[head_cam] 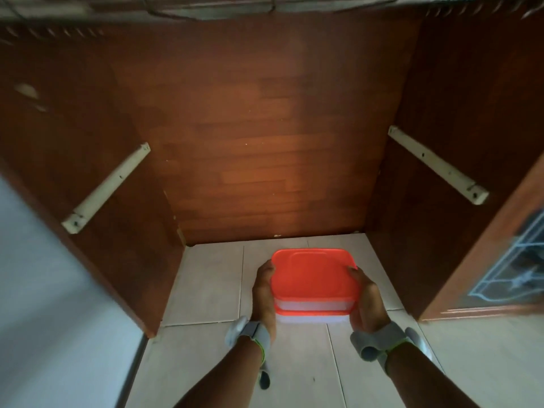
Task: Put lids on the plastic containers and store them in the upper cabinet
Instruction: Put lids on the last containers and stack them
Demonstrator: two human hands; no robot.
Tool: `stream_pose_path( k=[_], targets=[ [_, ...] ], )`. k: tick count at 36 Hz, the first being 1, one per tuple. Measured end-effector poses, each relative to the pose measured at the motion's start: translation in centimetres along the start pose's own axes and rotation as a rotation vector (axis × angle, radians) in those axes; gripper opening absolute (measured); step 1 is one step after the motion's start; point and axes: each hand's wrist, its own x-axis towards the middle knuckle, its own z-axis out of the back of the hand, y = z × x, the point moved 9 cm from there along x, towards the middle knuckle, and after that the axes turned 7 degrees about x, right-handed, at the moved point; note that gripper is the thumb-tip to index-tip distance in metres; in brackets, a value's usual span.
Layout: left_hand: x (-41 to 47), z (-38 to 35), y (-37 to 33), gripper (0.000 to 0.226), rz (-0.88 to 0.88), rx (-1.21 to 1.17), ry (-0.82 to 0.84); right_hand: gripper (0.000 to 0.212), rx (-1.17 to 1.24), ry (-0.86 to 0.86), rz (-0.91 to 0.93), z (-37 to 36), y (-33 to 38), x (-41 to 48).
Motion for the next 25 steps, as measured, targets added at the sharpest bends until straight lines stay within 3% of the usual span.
stream_pose_path(
  k=[4,7,9,11,14,16,20,25],
  targets=[
    [-5.0,-0.2,-3.2,0.027,-0.059,0.013,0.026,0.049,-0.023,-0.083,-0.037,-1.6,2.5,-3.5],
    [-7.8,-0.2,-5.9,0.037,-0.111,0.062,0.034,0.044,-0.053,-0.075,-0.029,-3.9,4.9,-5.8],
    [-10.6,-0.2,-9.0,0.048,-0.192,0.067,-0.005,0.027,-0.039,-0.054,-0.004,-6.2,7.6,-8.6],
    [-14.7,-0.7,-12.5,0.045,-0.260,0.055,-0.044,0.018,-0.017,-0.022,0.026,-8.8,10.9,-12.2],
    [-21.3,-2.1,-18.1,0.014,-0.355,0.047,-0.069,0.022,0.025,0.028,0.066,-12.4,15.7,-17.0],
    [-25.5,-2.2,-22.1,0.019,-0.436,0.050,-0.089,0.028,0.060,0.058,0.077,-15.0,19.2,-21.0],
    [-31.7,-2.8,-27.9,0.024,-0.498,0.083,-0.063,0.019,0.095,0.209,0.134,-20.0,24.7,-27.0],
    [-37.7,-4.0,-35.7,0.030,-0.646,0.151,-0.035,0.017,-0.034,0.288,0.271,-24.9,32.2,-31.4]
  ],
)
